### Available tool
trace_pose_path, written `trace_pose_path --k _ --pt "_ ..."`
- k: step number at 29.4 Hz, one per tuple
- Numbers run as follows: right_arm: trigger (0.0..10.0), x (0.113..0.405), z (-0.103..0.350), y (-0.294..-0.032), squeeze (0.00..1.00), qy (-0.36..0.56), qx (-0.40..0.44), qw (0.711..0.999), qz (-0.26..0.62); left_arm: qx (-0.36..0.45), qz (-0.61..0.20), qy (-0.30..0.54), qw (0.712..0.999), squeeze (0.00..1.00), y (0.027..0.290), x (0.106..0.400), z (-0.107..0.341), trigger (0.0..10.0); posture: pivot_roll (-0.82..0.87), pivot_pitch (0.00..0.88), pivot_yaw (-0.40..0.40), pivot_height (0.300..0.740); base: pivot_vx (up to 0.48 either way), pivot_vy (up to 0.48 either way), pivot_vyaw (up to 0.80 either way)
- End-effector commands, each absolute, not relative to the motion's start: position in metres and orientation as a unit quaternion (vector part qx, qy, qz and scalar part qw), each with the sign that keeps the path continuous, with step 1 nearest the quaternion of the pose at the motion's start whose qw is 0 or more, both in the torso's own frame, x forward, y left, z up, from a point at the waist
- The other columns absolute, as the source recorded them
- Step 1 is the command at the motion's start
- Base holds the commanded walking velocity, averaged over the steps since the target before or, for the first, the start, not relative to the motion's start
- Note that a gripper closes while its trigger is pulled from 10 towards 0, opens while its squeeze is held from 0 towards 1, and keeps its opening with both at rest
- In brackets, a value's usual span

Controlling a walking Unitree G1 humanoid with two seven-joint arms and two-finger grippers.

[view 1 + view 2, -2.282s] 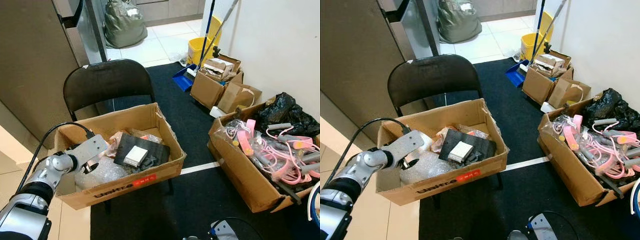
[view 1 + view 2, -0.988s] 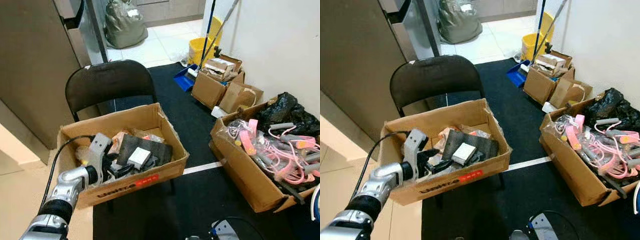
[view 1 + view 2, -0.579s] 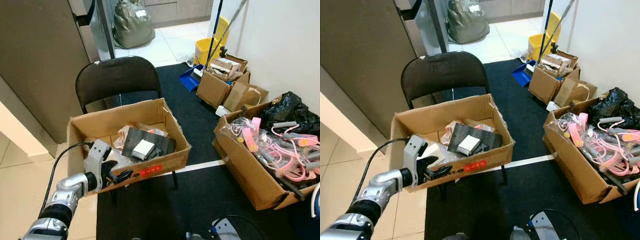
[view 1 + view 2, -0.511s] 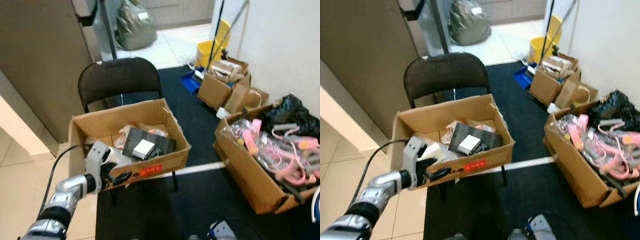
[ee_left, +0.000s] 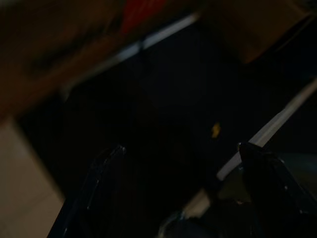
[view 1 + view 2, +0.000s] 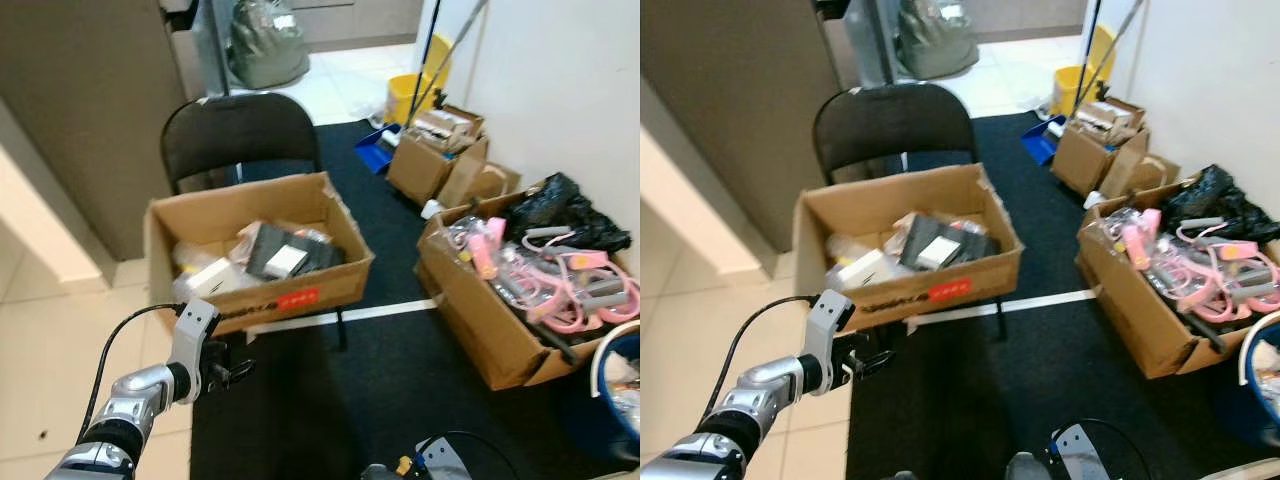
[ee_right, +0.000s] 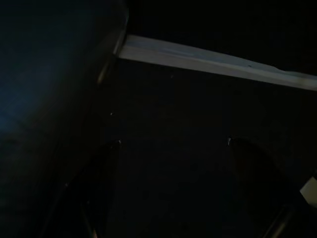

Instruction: Picking trash to rubbish bin

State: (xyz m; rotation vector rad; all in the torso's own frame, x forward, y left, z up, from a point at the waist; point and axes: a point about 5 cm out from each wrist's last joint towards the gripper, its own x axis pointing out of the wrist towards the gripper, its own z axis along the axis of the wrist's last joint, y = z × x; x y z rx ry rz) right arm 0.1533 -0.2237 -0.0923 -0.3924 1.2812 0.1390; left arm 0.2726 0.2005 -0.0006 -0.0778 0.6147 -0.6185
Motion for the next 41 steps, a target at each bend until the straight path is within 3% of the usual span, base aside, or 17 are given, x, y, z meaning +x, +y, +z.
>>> trace_pose_path --k 1,13,31,33,34,36,41 --pt "10.0 0.15 -0.094 -0.222 0.0 0.597 -0.18 0.779 0.069 -0.046 -0.273 0.336 0.9 0.0 0.209 0.257 -0.016 10.0 0.05 0.104 0.094 0.74 -0.341 0.0 0.0" --pt "10.0 0.149 -0.094 -0.222 0.0 0.596 -0.179 0.78 0.069 -0.083 -0.214 0.414 0.881 0.0 0.213 0.212 -0.051 10.0 0.05 0.109 0.095 0.74 -0.339 0.0 0.0" --pt "10.0 0.149 -0.093 -0.226 0.0 0.597 -0.183 0.779 0.066 -0.097 -0.162 0.482 0.856 0.0 0.21 0.173 -0.077 10.0 0.04 0.114 0.087 0.74 -0.339 0.0 0.0" --pt "10.0 0.149 -0.093 -0.227 0.0 0.597 -0.184 0.778 0.066 -0.094 -0.157 0.488 0.853 0.0 0.21 0.17 -0.079 10.0 0.03 0.114 0.084 0.74 -0.292 0.0 0.0" --pt "10.0 0.149 -0.093 -0.228 0.0 0.597 -0.186 0.778 0.065 -0.024 -0.128 0.526 0.841 0.0 0.216 0.159 -0.086 10.0 0.03 0.113 0.084 0.74 0.0 0.0 0.0" --pt "10.0 0.149 -0.093 -0.228 0.0 0.597 -0.187 0.777 0.065 -0.002 -0.119 0.537 0.836 0.0 0.218 0.156 -0.088 10.0 0.03 0.113 0.084 0.74 0.0 0.0 0.0" --pt "10.0 0.149 -0.093 -0.229 0.0 0.598 -0.186 0.777 0.063 0.005 -0.111 0.545 0.831 0.0 0.213 0.149 -0.092 10.0 0.02 0.112 0.084 0.74 0.0 0.0 0.0"
